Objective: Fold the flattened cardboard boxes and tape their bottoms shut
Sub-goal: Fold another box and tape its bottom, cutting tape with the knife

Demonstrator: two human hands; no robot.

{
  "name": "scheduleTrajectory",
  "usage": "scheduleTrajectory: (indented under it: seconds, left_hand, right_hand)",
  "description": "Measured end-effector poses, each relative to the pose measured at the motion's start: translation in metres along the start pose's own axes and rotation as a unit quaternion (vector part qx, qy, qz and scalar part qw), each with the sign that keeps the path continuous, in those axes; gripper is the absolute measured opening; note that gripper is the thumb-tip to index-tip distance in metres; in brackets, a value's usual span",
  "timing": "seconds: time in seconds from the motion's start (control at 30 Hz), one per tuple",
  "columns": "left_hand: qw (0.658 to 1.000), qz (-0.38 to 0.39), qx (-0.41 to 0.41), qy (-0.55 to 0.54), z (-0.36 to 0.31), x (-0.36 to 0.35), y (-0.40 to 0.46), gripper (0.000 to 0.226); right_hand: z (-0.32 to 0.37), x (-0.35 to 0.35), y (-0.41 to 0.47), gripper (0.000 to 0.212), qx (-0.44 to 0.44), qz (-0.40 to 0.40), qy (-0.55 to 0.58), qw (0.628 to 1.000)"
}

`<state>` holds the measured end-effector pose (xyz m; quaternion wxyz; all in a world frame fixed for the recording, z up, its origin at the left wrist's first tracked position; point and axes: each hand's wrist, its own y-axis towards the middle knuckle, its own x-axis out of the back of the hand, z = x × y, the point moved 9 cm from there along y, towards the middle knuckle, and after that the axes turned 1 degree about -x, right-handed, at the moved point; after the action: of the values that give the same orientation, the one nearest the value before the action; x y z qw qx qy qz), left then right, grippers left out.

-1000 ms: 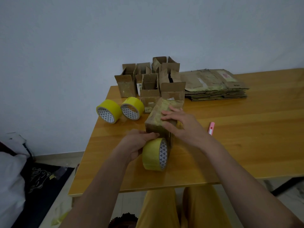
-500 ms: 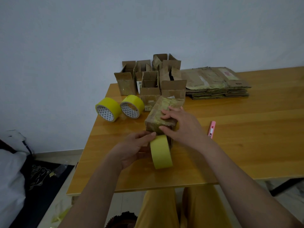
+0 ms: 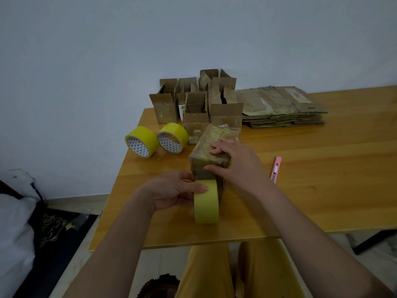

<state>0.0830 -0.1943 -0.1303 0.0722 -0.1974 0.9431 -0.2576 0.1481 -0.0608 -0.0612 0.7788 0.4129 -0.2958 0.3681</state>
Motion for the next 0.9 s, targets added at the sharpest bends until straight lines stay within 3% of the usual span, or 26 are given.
scheduleTrajectory:
  seconds: [0.17,0.3,0.47,0.6,0.67,0.73,0.77,0.87,0.9]
  left_hand:
    - [0.997,-0.034,0.005,0.075,-0.013,0.013,-0.002,0.063]
    - [0.995,-0.044,0.029,0.090,-0.020,0.013,-0.001,0.031]
    - [0.996,-0.073,-0.007,0.049,-0.013,0.011,-0.008,0.064]
    - [0.988,-0.137,-0.054,0.035,-0.008,0.009,-0.015,0.028]
    - [0.984,-0.159,-0.068,0.030,-0.007,0.008,-0.015,0.015]
    - [0.981,-0.177,-0.077,0.029,-0.008,0.006,-0.016,0.011]
    - [0.979,-0.186,-0.077,0.035,-0.008,0.006,-0.016,0.012]
    - [0.974,-0.206,-0.078,0.051,-0.010,0.006,-0.015,0.014]
    - [0.973,-0.208,-0.082,0.052,-0.011,0.006,-0.014,0.015]
  right_hand:
    - [-0.001,-0.008,-0.002,0.071,-0.046,0.012,-0.032,0.998]
    - [-0.001,-0.009,-0.003,0.064,-0.058,0.002,-0.008,0.998]
    - [0.015,0.002,-0.007,0.061,-0.034,0.009,0.005,0.999]
    - [0.005,0.014,-0.017,0.047,-0.056,0.036,0.197,0.978]
    - [-0.013,0.040,-0.031,0.031,-0.073,-0.073,0.241,0.965]
    - [-0.045,0.071,-0.053,0.028,-0.151,-0.213,0.197,0.945]
    - [-0.064,0.080,-0.063,0.030,-0.206,-0.233,0.142,0.940]
    - [-0.116,0.074,-0.081,0.011,-0.365,-0.122,0.007,0.923]
    - [-0.128,0.067,-0.087,0.016,-0.406,-0.075,-0.018,0.911]
